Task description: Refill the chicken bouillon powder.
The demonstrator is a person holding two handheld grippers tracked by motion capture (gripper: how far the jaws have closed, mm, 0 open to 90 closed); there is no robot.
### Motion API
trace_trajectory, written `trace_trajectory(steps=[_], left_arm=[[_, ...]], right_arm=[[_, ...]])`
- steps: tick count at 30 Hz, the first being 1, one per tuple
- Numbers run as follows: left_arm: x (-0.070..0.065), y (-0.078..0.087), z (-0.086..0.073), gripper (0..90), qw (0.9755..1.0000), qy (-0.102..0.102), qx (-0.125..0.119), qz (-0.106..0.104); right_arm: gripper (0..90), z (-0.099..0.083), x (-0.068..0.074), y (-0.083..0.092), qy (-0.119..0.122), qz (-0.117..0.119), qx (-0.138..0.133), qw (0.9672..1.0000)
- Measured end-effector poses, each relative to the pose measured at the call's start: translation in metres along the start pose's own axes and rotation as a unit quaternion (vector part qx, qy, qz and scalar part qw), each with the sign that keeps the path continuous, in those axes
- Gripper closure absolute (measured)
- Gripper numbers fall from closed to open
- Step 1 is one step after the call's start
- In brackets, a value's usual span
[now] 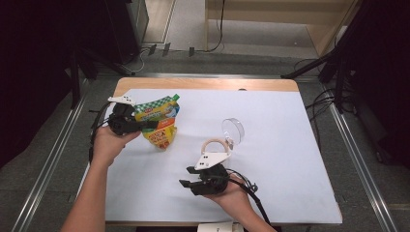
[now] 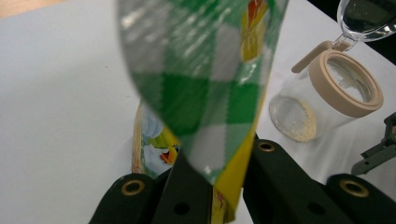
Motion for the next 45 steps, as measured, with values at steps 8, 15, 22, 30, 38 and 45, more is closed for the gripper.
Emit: trace_trajectory(steps=[8, 15, 22, 30, 38, 45], left_arm=[[-0.019, 0.018, 0.006, 90.0, 0.9997, 0.000, 0.021, -0.015], [-0.037, 0.033, 0.004, 90.0, 0.9993, 0.004, 0.026, -0.029], [-0.060, 0.042, 0.013, 90.0, 0.9978, -0.017, 0.023, -0.060], [-0.092, 0.047, 0.020, 90.0, 0.9960, -0.023, 0.042, -0.075], [-0.128, 0.054, 0.031, 90.0, 0.9935, -0.053, 0.043, -0.091], [-0.141, 0.051, 0.029, 90.0, 0.9886, -0.041, 0.056, -0.133]], right_arm=[[51.7, -0.004, -0.003, -0.003, -0.008, -0.007, -0.002, 0.9999], [53.9, -0.003, 0.000, -0.006, -0.010, -0.011, -0.007, 0.9999], [59.5, -0.005, -0.001, -0.011, -0.006, -0.016, 0.000, 0.9999], [59.7, -0.006, -0.005, -0.016, -0.020, -0.027, -0.003, 0.9994], [61.7, -0.004, -0.009, -0.018, -0.028, -0.045, -0.020, 0.9984], [66.0, -0.005, -0.012, -0.017, -0.030, -0.070, -0.048, 0.9960]])
Point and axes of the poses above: each handheld gripper's, and its own axes: y roughly backward along the jaws, z roughly out of its top, x roughly to its left, the point moved 4 cm from there along -y, roughly forward along the jaws, and after that the axes turned 1 degree about z, right-handed, at the moved point
